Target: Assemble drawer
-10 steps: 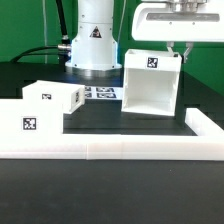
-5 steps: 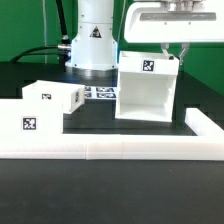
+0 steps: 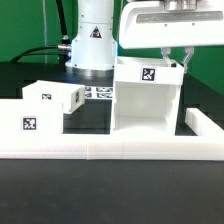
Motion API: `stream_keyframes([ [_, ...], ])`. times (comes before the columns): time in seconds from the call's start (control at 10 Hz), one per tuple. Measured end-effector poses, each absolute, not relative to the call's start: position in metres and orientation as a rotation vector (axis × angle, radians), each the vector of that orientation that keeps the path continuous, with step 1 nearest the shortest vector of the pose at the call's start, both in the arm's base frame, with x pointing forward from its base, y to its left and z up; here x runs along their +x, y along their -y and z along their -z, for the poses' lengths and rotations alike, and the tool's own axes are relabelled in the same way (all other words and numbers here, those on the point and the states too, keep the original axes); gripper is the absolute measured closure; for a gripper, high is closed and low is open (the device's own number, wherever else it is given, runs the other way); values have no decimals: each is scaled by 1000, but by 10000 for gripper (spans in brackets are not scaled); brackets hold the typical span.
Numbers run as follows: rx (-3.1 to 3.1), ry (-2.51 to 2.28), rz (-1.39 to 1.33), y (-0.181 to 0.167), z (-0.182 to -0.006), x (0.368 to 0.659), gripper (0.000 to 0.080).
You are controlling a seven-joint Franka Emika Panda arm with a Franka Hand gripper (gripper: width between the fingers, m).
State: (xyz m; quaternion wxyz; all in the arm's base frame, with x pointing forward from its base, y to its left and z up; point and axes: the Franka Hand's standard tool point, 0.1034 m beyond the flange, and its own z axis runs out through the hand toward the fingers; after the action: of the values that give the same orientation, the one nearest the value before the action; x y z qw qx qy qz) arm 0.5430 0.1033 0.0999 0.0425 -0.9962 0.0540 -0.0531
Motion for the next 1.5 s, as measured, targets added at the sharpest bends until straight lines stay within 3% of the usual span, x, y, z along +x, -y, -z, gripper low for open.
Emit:
stream_keyframes([
  [0.3,-3032,-133,272,-98,-101,573,761],
  [0.7,-3030,-139,283,-99,-102,575,761],
  [1.5,-2812,-938,268,-109,-104,580,755],
])
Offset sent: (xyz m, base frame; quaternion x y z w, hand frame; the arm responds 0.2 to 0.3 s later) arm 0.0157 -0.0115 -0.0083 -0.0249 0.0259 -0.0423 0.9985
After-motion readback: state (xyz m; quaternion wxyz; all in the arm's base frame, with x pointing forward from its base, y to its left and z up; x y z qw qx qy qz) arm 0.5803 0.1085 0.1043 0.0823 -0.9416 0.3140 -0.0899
